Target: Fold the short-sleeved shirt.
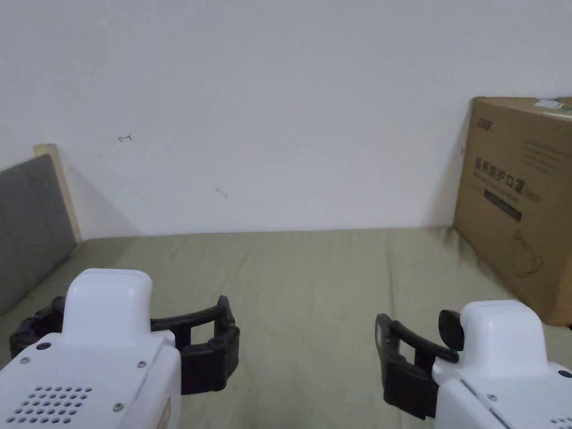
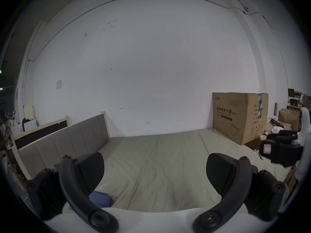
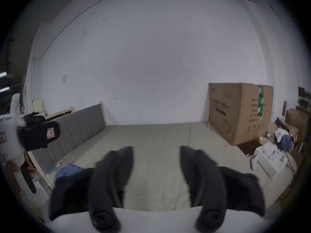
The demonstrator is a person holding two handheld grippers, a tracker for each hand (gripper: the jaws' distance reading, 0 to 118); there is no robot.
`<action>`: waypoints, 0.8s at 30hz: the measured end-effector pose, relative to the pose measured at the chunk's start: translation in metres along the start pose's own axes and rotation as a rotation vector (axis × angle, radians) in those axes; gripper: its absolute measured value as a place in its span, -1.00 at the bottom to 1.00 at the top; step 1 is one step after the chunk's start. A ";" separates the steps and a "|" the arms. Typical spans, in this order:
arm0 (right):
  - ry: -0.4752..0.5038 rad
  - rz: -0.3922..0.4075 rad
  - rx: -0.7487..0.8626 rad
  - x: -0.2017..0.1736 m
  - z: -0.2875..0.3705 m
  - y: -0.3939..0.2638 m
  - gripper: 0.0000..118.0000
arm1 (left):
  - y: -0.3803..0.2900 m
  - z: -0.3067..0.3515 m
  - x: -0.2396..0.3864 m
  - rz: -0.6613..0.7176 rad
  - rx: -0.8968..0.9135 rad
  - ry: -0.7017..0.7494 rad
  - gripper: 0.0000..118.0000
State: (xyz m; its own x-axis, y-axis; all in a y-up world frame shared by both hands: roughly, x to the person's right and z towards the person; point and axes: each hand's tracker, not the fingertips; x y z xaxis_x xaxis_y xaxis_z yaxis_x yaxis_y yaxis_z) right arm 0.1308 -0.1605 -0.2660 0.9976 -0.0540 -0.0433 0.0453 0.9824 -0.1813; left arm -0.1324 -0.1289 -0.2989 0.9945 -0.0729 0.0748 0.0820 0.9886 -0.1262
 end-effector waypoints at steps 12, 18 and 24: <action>-0.030 -0.049 0.038 -0.004 0.006 0.016 1.00 | 0.021 0.015 0.011 0.028 -0.051 0.028 0.99; -0.069 -0.003 0.045 -0.010 0.008 0.023 1.00 | 0.020 0.014 0.010 0.064 -0.021 0.022 0.99; -0.088 0.014 0.037 -0.012 0.003 0.026 1.00 | 0.019 0.013 0.014 0.059 -0.034 0.024 0.99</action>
State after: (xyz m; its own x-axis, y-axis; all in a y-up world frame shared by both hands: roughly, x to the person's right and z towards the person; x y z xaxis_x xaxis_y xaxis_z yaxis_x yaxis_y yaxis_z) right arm 0.1202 -0.1338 -0.2669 0.9988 -0.0263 0.0411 0.0320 0.9889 -0.1451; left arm -0.1182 -0.1096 -0.2877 0.9989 -0.0182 0.0422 0.0249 0.9862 -0.1634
